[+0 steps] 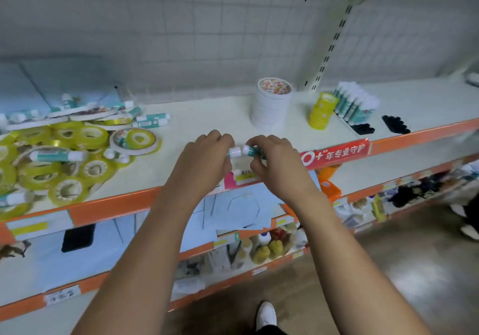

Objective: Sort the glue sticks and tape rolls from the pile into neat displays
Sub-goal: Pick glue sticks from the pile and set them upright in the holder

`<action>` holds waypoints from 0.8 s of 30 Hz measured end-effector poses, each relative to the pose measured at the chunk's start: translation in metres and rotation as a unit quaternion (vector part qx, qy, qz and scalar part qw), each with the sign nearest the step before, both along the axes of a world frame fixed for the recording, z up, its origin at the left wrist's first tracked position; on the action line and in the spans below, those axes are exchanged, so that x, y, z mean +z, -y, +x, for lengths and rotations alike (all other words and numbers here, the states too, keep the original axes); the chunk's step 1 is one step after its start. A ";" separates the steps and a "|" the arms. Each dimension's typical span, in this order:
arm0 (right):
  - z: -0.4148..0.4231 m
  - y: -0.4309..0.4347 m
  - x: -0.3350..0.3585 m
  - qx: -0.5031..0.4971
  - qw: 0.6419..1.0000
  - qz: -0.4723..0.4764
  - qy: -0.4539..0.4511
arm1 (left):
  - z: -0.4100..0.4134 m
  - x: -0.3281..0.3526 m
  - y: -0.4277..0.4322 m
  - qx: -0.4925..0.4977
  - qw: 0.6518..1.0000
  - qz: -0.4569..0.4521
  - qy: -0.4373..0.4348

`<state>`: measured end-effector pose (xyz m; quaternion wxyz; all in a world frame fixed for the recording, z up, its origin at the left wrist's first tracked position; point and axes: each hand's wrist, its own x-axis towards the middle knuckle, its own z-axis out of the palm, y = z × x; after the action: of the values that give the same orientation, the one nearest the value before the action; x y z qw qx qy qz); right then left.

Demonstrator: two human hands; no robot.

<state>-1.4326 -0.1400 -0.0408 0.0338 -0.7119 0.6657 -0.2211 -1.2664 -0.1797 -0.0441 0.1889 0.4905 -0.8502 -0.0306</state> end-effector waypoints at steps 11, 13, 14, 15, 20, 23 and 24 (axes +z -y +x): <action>-0.183 -0.035 -0.015 -0.102 0.991 -0.034 0.086 | -0.186 0.004 0.001 -0.128 0.991 0.027 -0.011; -0.217 -0.031 -0.017 -0.105 0.990 -0.031 0.087 | -0.220 0.003 0.008 -0.132 0.991 0.020 0.003; -0.234 -0.029 -0.017 -0.105 0.990 -0.030 0.090 | -0.238 0.002 0.012 -0.133 0.991 0.018 0.008; -0.252 -0.026 -0.018 -0.104 0.990 -0.028 0.095 | -0.255 0.001 0.016 -0.132 0.991 0.017 0.011; -0.324 -0.003 -0.021 -0.089 0.991 -0.014 0.095 | -0.324 -0.008 0.035 -0.102 0.994 0.022 0.011; -0.350 0.011 -0.021 -0.061 0.994 -0.008 0.090 | -0.349 -0.013 0.042 -0.083 0.996 0.029 0.009; -0.357 0.016 -0.021 -0.053 0.995 -0.007 0.089 | -0.354 -0.014 0.045 -0.076 0.997 0.030 0.007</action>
<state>-1.7897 -0.1558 -0.0617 0.0760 -0.6533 0.6952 -0.2900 -1.6207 -0.2251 -0.0584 0.1655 0.4299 -0.8850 -0.0671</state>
